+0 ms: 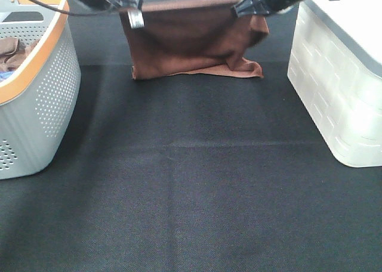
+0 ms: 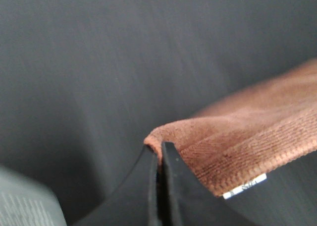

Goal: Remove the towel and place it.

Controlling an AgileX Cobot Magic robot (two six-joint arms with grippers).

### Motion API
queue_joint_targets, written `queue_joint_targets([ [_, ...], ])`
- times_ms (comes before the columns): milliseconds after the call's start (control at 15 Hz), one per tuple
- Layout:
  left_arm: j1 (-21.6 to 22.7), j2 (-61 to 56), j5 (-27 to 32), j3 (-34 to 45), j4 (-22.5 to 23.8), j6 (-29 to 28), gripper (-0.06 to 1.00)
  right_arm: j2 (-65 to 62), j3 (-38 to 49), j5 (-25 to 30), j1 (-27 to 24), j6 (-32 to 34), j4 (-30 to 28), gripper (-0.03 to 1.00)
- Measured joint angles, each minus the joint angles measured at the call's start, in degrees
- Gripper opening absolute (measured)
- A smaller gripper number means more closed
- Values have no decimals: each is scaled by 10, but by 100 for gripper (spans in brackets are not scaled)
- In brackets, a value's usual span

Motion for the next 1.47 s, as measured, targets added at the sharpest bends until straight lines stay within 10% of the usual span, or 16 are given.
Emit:
queue_joint_targets([
  [467, -2, 0, 299, 0, -175, 30, 0, -1, -1, 265, -1, 0, 113, 0],
  [1467, -67, 0, 464, -1, -116, 29, 0, -2, 12, 474, -2, 0, 191, 0],
])
